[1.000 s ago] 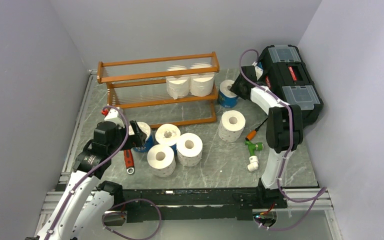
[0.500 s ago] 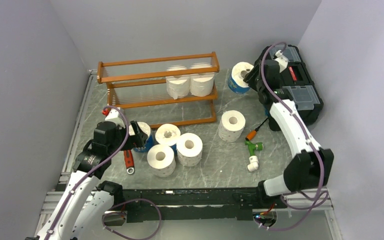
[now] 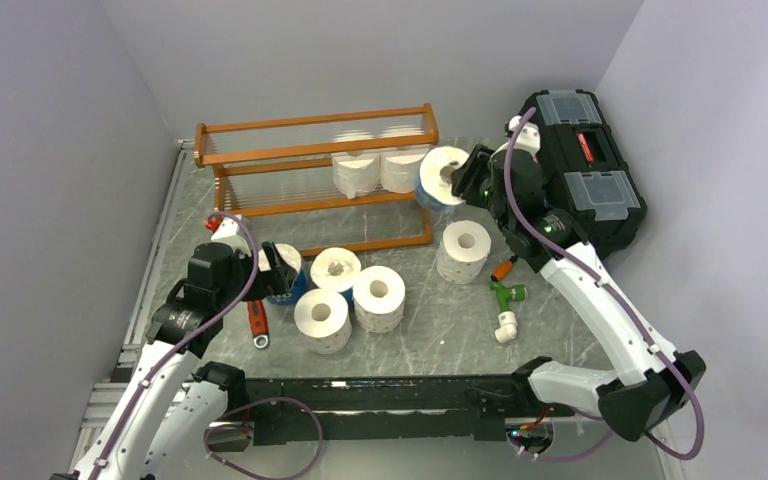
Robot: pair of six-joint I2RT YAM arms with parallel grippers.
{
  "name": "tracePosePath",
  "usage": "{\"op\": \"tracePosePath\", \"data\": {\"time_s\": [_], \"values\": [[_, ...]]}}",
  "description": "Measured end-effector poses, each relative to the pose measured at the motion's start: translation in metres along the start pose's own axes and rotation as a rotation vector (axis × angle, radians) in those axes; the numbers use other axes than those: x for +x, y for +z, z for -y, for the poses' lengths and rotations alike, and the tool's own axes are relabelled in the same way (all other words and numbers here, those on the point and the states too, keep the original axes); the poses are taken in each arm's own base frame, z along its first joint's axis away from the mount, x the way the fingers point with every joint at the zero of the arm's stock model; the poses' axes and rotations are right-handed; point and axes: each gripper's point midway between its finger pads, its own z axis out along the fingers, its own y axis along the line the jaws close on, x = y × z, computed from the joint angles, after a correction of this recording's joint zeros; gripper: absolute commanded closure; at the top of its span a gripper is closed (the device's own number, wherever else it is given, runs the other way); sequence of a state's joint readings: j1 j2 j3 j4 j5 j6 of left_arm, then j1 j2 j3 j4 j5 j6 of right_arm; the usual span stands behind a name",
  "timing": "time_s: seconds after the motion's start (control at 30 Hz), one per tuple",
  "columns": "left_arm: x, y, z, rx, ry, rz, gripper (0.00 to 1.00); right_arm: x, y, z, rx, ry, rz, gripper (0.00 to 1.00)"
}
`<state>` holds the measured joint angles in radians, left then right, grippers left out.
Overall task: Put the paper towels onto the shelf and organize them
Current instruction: Place the paper towel on the shelf.
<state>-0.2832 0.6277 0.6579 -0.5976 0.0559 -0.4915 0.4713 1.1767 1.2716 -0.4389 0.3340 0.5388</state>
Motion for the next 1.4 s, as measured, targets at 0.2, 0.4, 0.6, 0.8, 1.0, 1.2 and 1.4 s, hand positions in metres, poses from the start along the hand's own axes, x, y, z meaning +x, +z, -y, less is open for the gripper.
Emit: {"op": "tracePosePath", "data": {"time_s": [0.2,0.4,0.6,0.8,1.0,1.2,1.4], "values": [[0.0,0.003,0.0,-0.002,0.0,-0.008,0.01,0.017,-0.017,-0.012,-0.046,-0.051,-0.052,0.71],[0.001,0.004,-0.001,-0.005,-0.001,-0.013,0.01,-0.005,-0.024,-0.036,-0.082,-0.077,-0.048,0.7],[0.001,0.004,-0.001,-0.005,-0.001,-0.011,0.01,-0.058,-0.024,-0.072,-0.139,-0.065,0.043,0.7],[0.001,0.004,-0.001,-0.005,-0.001,-0.011,0.01,-0.069,-0.003,-0.091,-0.146,-0.082,0.044,0.7],[0.0,0.003,0.0,-0.003,-0.001,-0.004,0.01,-0.068,0.024,-0.111,-0.163,-0.096,0.016,0.7],[-0.001,0.003,-0.001,-0.006,-0.001,-0.001,0.01,-0.077,0.038,-0.126,-0.18,-0.101,0.03,0.7],[-0.001,0.002,-0.001,-0.008,0.0,0.002,0.01,-0.085,0.049,-0.136,-0.183,-0.103,0.043,0.7]]}}
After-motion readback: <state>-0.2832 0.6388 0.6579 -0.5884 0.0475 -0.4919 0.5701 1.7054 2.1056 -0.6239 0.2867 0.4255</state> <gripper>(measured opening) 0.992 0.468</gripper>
